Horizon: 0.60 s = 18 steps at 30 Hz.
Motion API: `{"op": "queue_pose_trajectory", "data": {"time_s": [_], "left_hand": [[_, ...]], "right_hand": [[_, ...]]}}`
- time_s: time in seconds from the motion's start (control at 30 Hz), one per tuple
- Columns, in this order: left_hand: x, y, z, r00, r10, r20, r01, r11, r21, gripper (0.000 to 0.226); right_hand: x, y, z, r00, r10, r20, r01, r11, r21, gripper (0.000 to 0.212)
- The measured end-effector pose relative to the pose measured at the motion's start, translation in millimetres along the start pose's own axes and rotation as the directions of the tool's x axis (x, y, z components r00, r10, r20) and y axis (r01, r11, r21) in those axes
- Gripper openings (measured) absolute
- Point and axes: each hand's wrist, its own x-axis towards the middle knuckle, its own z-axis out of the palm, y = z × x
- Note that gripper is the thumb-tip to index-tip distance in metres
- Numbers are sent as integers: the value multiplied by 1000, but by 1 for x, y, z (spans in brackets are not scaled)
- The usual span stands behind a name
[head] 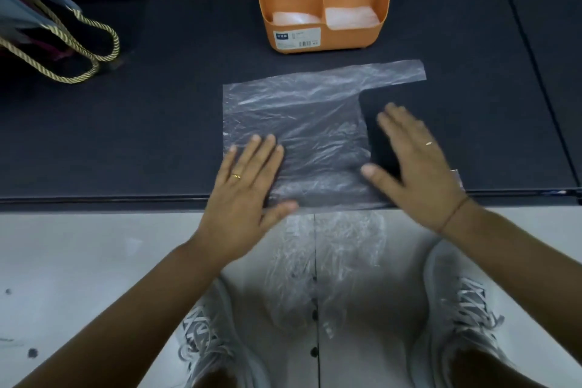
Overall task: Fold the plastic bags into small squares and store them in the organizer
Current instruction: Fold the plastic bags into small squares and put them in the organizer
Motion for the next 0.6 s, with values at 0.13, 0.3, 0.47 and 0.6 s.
{"op": "queue_pose_trajectory", "data": {"time_s": [0.13, 0.3, 0.47, 0.6], "left_hand": [[-25, 6, 17, 989, 139, 49, -143, 984, 104, 77], [-24, 3, 17, 973, 165, -159, -160, 986, 40, 45], [-25, 9, 4, 952, 207, -225, -213, 977, 0, 31], [-26, 5, -15, 969, 138, -206, -158, 983, -88, 31]], "right_hand": [[-30, -32, 32, 959, -250, 135, 259, 964, -58, 86], [-27, -32, 42, 958, -285, -16, 281, 952, -124, 58], [-29, -32, 41, 916, -351, -196, 325, 933, -153, 30], [-31, -16, 15, 936, -271, -225, 278, 961, -1, 25]]}}
